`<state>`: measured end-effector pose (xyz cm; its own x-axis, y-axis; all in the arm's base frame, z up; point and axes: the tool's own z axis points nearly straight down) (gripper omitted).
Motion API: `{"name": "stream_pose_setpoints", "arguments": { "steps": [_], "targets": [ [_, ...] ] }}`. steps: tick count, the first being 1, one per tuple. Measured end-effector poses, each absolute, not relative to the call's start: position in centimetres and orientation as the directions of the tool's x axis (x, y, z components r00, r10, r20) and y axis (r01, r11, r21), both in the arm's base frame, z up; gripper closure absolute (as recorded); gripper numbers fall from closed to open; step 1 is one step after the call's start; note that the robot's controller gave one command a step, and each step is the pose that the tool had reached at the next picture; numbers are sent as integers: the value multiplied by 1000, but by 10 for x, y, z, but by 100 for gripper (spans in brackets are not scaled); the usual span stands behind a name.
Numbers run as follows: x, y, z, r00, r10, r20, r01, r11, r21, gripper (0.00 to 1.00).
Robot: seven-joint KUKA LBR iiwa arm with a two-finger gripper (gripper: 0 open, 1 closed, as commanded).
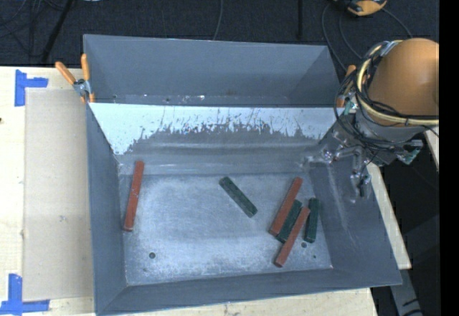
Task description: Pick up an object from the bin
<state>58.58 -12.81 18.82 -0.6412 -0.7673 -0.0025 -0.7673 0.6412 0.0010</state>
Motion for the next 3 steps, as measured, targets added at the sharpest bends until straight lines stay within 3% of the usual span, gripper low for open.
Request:
{"name": "stream_pose_setpoints", "arguments": {
  "steps": [1,2,3],
  "targets": [
    [585,-96,147,-620,-785,-4,-785,620,-7,0],
    [580,-65,92,-540,-841,-3,-841,540,1,0],
    [542,-68,73,-565,-825,-1,-825,565,1,100]
  ]
}}
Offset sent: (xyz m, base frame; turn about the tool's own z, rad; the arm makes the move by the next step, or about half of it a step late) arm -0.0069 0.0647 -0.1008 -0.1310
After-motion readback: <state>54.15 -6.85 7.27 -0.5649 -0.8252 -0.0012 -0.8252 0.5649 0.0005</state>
